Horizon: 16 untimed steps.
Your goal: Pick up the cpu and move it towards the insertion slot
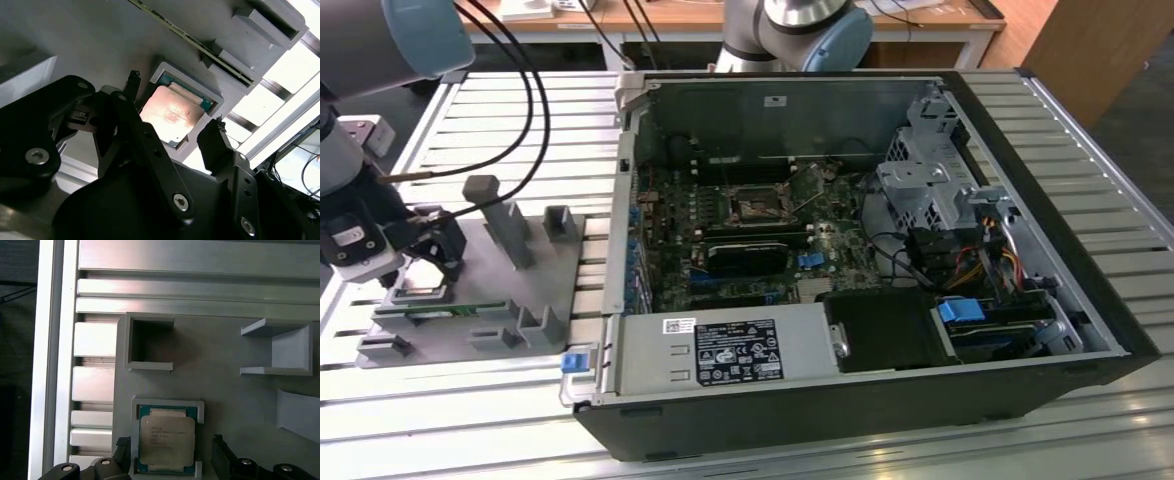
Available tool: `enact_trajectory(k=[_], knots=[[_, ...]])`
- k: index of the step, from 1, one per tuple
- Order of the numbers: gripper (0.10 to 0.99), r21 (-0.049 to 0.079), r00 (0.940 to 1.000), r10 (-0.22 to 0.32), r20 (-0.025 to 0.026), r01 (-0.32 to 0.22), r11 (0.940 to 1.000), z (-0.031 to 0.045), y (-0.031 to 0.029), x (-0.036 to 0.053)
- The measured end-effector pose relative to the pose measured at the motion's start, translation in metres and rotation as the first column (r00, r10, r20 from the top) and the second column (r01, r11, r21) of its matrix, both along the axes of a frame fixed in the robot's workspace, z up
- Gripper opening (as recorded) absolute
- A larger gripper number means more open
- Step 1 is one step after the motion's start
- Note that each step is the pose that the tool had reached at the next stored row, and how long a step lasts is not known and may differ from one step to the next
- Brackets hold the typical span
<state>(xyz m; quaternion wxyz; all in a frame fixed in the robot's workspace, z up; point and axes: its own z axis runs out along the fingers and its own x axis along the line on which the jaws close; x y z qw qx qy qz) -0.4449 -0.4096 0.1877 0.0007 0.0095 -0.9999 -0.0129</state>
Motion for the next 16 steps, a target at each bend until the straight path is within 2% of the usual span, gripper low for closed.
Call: enact_trajectory(k=[11, 13, 14, 16], knots=[[0.737, 0.000, 1.0000, 0.000, 0.0001, 0.000, 1.0000, -0.0029, 0.0049, -0.0006], [0.725, 0.000, 1.0000, 0.000, 0.0004, 0.000, 1.0000, -0.0031, 0.0050, -0.0015], [0.655, 0.000, 1.0000, 0.000, 0.0010, 0.000, 1.0000, -0.0032, 0.0050, -0.0021], [0.655, 0.000, 1.0000, 0.000, 0.0022, 0.000, 1.0000, -0.0033, 0.0051, -0.0032]])
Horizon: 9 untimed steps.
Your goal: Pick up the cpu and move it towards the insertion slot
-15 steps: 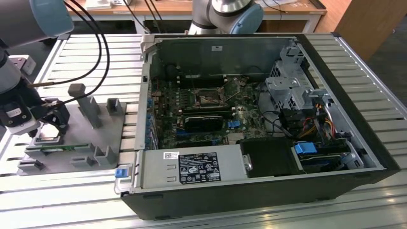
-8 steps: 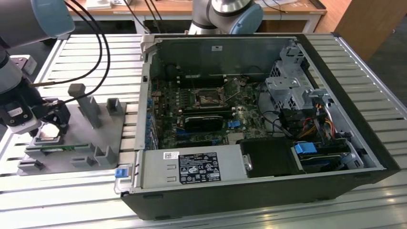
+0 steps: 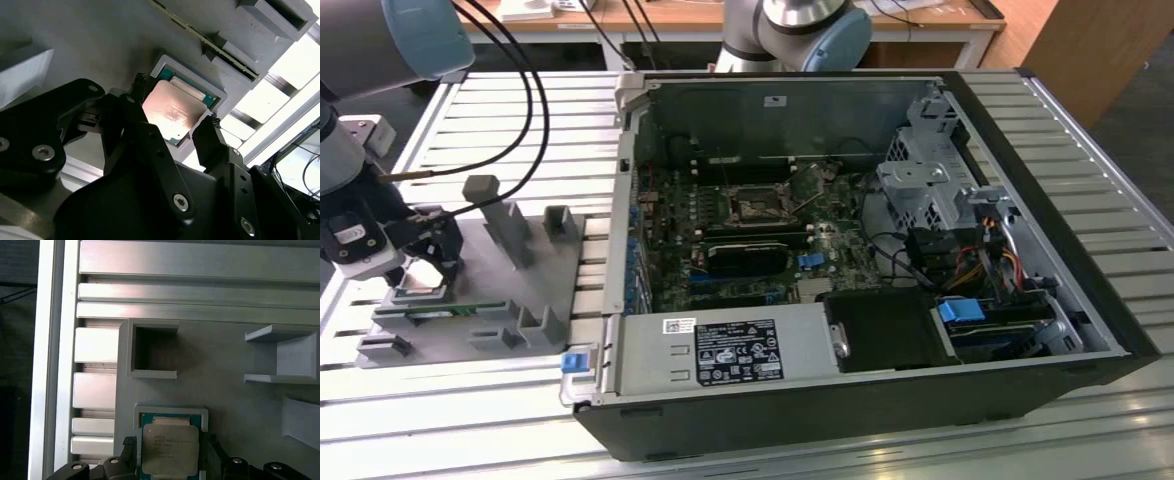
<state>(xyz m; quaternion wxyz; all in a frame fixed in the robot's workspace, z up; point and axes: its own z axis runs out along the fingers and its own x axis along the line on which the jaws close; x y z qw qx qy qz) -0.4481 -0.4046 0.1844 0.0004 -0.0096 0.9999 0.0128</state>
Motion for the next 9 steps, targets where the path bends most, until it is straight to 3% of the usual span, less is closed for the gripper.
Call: enact_trajectory(k=[9], knots=[[0.655, 0.000, 1.0000, 0.000, 0.0010, 0.000, 1.0000, -0.0021, 0.0012, -0.0016]])
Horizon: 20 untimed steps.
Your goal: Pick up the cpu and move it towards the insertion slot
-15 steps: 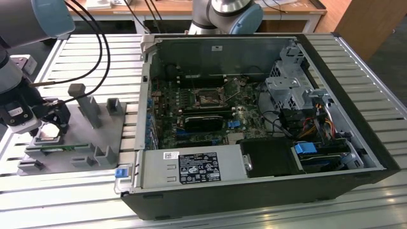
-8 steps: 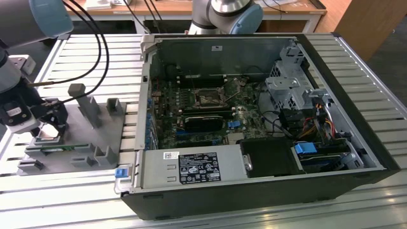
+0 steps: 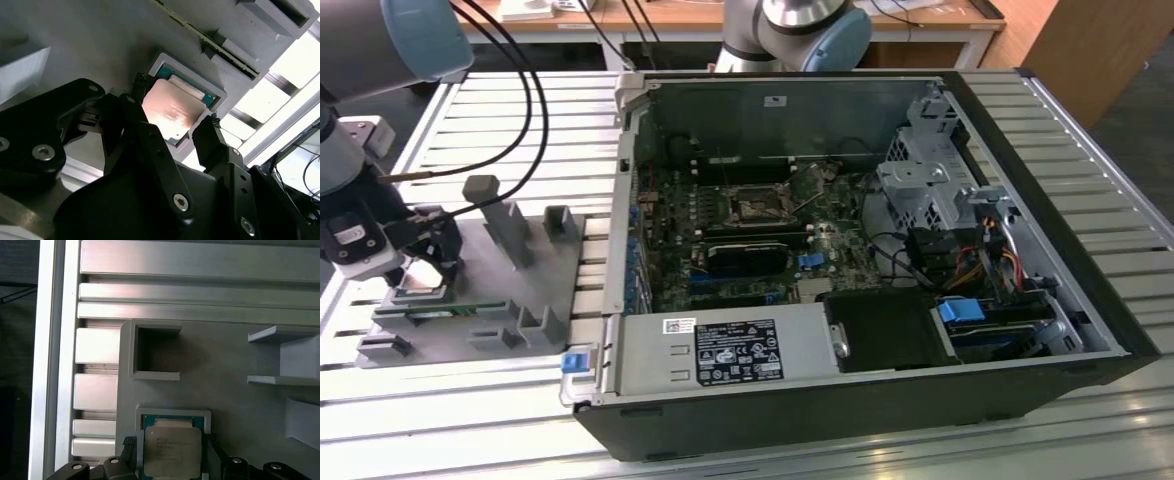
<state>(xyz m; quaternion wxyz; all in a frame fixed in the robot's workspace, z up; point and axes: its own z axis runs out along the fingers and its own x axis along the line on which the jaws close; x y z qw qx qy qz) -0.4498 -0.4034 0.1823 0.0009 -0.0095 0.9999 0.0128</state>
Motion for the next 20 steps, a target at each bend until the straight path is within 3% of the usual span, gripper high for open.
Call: enact_trajectory(k=[5, 6, 20], knots=[[0.639, 0.000, 1.0000, 0.000, 0.0000, 0.000, 1.0000, -0.0012, 0.0018, 0.0001], [0.569, 0.000, 1.0000, 0.000, -0.0001, 0.000, 1.0000, -0.0012, 0.0020, 0.0001], [0.545, 0.000, 1.0000, 0.000, 0.0003, 0.000, 1.0000, -0.0012, 0.0023, 0.0001]])
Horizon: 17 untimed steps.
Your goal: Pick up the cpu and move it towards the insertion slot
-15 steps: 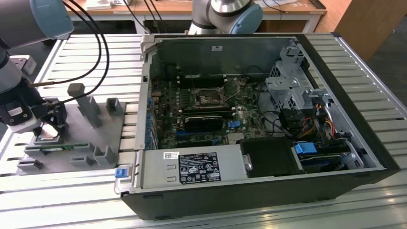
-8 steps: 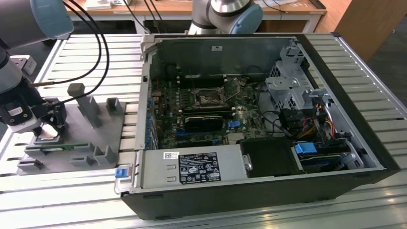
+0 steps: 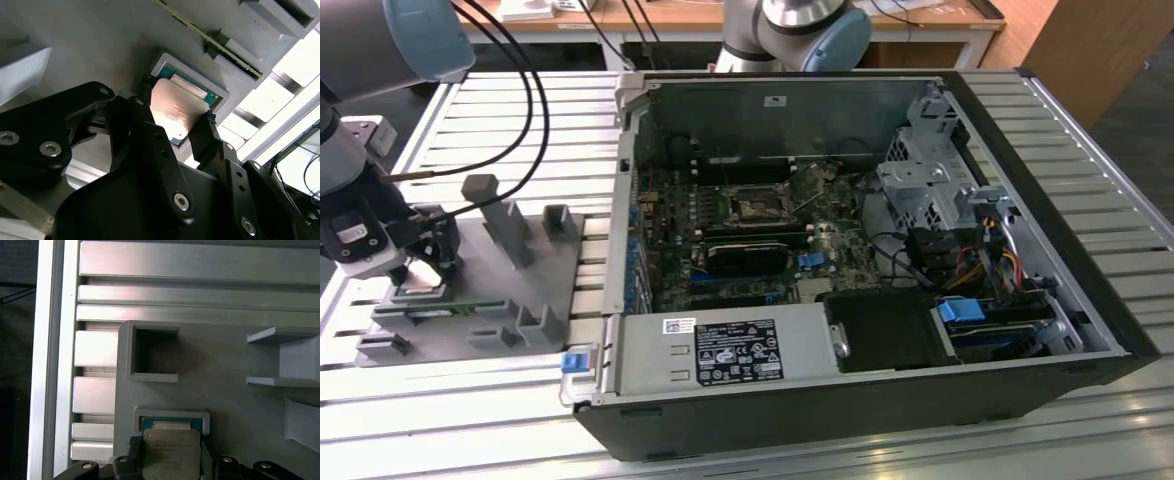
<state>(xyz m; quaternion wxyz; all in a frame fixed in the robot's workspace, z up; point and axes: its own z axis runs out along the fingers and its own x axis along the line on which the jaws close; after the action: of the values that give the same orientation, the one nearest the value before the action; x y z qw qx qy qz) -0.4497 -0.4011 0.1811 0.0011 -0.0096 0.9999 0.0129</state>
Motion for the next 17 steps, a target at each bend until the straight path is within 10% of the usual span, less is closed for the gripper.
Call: enact_trajectory(k=[17], knots=[[0.545, 0.000, 1.0000, 0.000, -0.0003, 0.000, 1.0000, 0.0156, 0.0000, 0.0000]])
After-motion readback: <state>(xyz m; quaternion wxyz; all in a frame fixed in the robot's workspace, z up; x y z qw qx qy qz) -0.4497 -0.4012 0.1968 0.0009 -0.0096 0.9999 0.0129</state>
